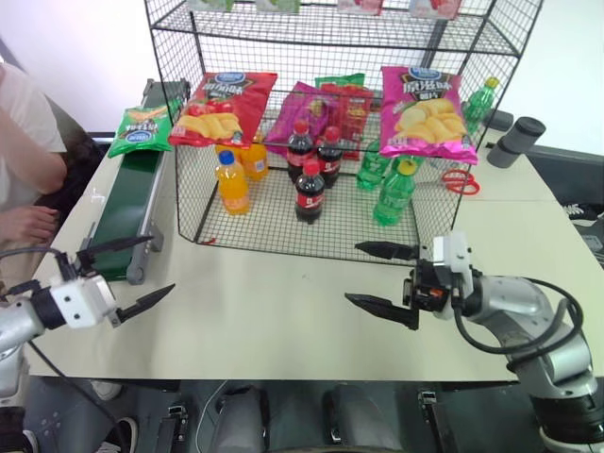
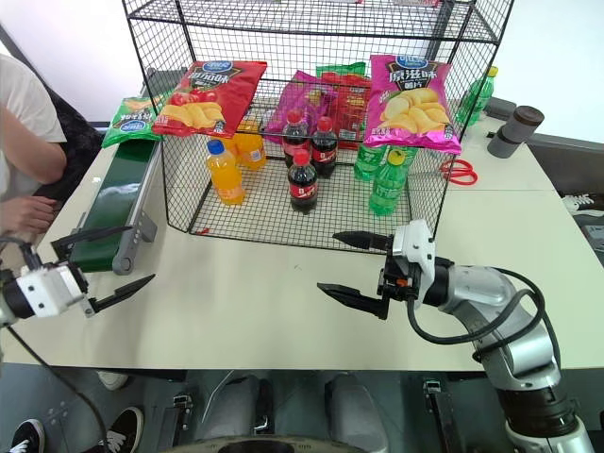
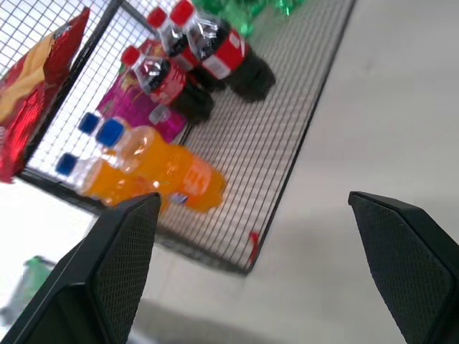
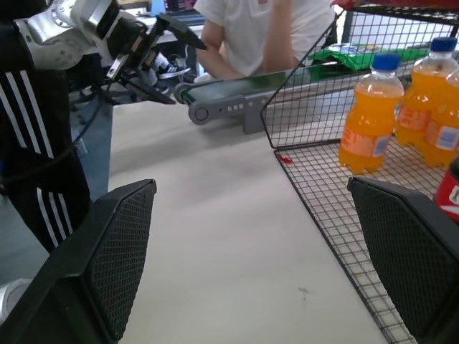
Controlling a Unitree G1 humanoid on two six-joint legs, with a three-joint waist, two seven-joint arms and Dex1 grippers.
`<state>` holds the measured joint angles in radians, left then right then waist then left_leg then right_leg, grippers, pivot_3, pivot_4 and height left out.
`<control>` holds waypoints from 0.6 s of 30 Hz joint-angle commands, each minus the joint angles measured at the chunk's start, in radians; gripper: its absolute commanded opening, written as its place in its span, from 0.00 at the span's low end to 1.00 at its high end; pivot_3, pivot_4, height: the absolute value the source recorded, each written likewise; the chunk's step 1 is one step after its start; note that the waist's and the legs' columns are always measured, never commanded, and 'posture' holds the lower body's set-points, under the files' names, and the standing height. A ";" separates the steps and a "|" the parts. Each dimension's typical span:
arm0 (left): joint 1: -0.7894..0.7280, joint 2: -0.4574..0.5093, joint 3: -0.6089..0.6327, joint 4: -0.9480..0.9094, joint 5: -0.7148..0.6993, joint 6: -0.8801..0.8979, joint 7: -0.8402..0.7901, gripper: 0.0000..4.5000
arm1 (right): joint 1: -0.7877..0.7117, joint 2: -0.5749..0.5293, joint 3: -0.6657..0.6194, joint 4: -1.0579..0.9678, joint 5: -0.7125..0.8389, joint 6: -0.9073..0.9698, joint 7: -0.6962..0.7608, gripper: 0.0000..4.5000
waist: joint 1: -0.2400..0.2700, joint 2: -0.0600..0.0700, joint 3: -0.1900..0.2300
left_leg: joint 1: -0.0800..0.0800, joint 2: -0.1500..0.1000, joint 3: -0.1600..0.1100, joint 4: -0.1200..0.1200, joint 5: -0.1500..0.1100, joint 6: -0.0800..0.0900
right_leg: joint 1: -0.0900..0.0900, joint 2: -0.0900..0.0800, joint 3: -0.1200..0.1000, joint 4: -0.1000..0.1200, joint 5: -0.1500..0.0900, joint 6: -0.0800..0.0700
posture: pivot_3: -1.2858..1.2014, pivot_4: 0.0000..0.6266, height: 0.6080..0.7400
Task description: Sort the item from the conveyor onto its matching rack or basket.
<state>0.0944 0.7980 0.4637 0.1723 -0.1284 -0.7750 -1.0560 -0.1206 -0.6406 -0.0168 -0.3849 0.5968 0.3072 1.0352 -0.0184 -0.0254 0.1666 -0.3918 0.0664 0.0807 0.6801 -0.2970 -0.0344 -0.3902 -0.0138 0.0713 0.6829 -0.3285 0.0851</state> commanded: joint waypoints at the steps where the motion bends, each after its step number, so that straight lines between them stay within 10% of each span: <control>1: 0.050 0.020 0.139 0.061 0.180 -0.103 0.189 1.00 | -0.030 0.026 0.045 0.018 -0.045 -0.050 0.014 0.99 | -0.002 0.000 0.000 | 0.000 0.000 0.000 0.000 0.000 0.000 | 0.000 0.000 0.000 0.000 0.000 0.000 | 0.52 0.24 1.00; 18: 0.142 0.086 0.124 0.107 0.555 0.045 0.671 1.00 | -0.062 0.096 0.131 0.037 -0.131 -0.117 -0.002 0.99 | -0.002 -0.001 -0.001 | 0.000 0.000 0.002 -0.001 0.000 0.000 | -0.001 -0.001 -0.001 0.000 0.000 0.000 | 0.52 0.24 1.00</control>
<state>0.2366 0.8596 0.5897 0.2826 0.3931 -0.7563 -0.4326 -0.1725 -0.5489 0.1150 -0.3187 0.4714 0.2041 1.0377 -0.0202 -0.0264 0.1661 -0.3920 0.0668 0.0824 0.6793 -0.2973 -0.0340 -0.3914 -0.0146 0.0702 0.6835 -0.3284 0.0852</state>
